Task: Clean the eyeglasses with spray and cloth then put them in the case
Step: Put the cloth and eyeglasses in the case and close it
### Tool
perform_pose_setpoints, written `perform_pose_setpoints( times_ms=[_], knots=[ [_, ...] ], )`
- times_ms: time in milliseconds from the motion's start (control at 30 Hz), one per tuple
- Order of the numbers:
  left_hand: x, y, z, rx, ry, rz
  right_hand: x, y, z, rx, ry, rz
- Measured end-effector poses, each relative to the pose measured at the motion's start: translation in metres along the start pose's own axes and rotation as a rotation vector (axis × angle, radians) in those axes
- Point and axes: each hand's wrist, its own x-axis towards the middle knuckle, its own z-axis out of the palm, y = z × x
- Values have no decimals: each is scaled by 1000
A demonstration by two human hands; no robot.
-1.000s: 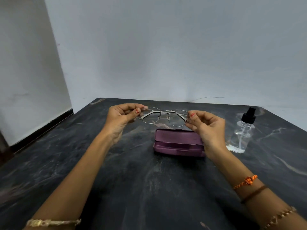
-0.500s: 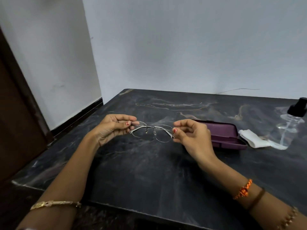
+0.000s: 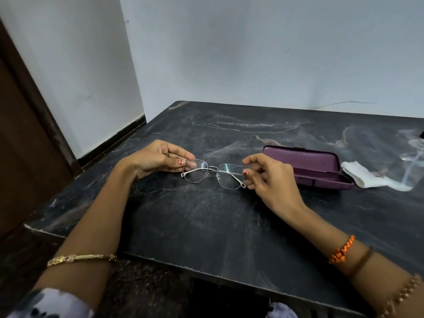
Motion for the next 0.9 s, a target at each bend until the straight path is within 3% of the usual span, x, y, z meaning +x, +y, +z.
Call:
perform_pose_setpoints(
  times_ms=[200,533,667,767,900],
  knots=[
    [-1,2,5,96,37,8,0,-2,0,-80,-21,-17],
    [5,1,16,221,251,52,-6,-14,-1,-267,-2,-109],
    [13,-3,22,325,585,300,-8,-29,-10,-600,92,-319],
    [12,-1,31,435,859,527,-9,-46,-21,-607,209,-443],
    [17,17,64,442,982,630,-4,-50,-41,-732,395,-603]
  ],
)
